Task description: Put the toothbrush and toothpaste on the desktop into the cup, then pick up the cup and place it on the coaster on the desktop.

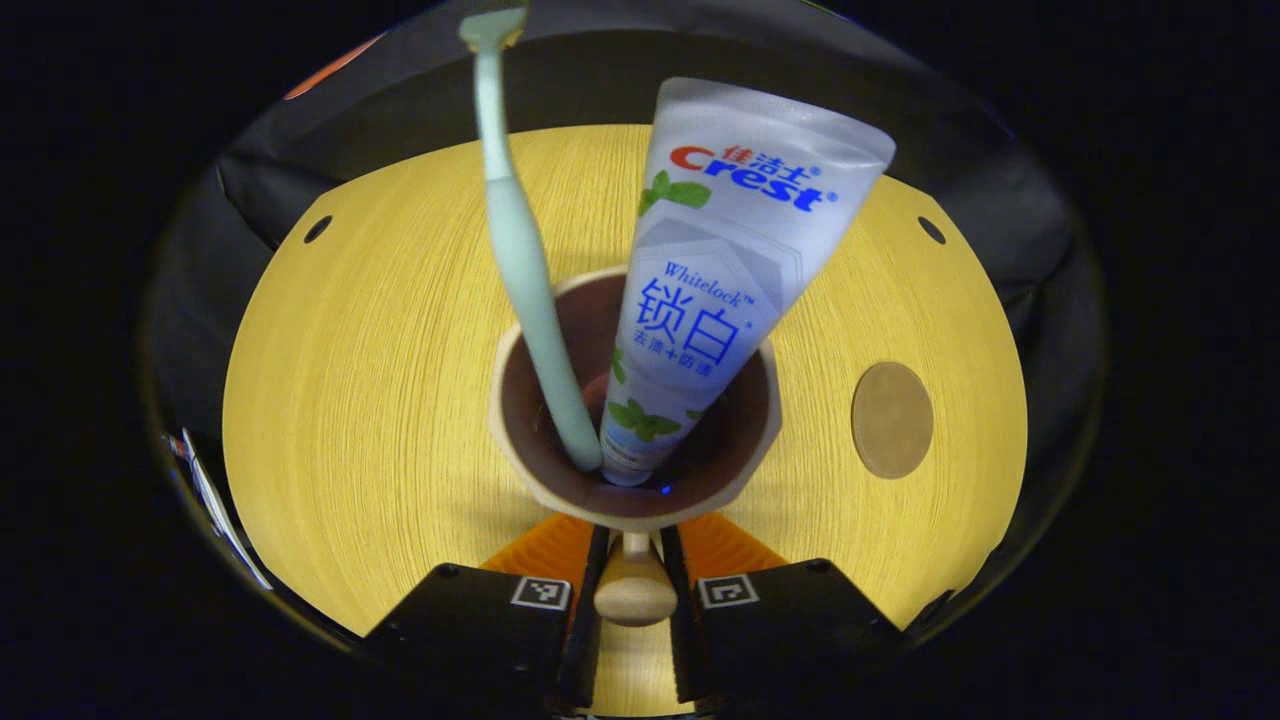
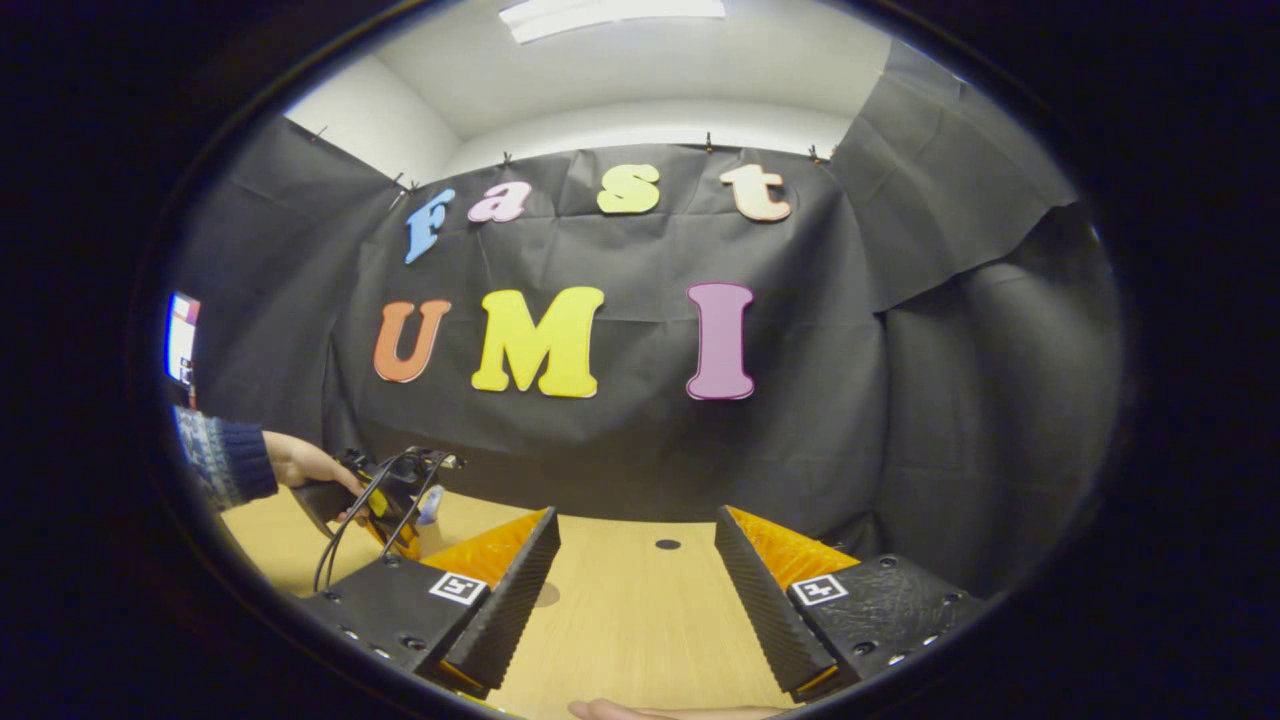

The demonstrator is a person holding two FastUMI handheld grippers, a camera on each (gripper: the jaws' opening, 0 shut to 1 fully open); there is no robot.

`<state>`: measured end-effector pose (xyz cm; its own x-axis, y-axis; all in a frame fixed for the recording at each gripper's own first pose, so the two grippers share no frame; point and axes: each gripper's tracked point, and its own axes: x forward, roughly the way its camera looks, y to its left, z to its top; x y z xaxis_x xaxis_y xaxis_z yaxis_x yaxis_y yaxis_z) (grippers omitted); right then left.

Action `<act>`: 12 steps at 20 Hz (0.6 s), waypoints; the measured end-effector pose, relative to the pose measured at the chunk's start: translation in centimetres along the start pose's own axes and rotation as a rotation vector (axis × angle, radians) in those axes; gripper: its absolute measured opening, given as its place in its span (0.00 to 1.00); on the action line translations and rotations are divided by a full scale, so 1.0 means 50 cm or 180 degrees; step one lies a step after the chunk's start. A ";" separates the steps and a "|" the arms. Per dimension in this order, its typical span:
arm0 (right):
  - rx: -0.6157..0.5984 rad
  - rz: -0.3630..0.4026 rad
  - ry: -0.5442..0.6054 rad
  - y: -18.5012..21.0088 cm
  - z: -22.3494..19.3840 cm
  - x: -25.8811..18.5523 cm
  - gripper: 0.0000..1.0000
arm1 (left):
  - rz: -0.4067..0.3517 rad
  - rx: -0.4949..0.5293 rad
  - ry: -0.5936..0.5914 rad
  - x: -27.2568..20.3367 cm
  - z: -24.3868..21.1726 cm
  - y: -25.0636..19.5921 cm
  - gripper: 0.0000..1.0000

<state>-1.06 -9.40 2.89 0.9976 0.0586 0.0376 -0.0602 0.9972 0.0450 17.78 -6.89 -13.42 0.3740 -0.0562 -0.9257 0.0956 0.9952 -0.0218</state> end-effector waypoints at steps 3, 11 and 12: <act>0.0022 -0.0042 0.0015 -0.011 -0.003 0.006 0.94 | 0.0021 -0.0029 -0.0021 -0.026 0.029 -0.014 0.36; 0.0044 -0.0025 0.0004 -0.012 -0.004 0.005 0.96 | -0.0128 0.0235 -0.0287 -0.208 0.161 -0.168 0.30; 0.0048 -0.0016 0.0004 -0.010 -0.003 0.005 0.96 | -0.0191 0.0294 -0.0310 -0.233 0.182 -0.204 0.30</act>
<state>-0.79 -9.87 2.73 0.9979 0.0535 0.0360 -0.0556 0.9966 0.0601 20.83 -17.10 1.02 0.4525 -0.1274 -0.8826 0.2032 0.9784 -0.0370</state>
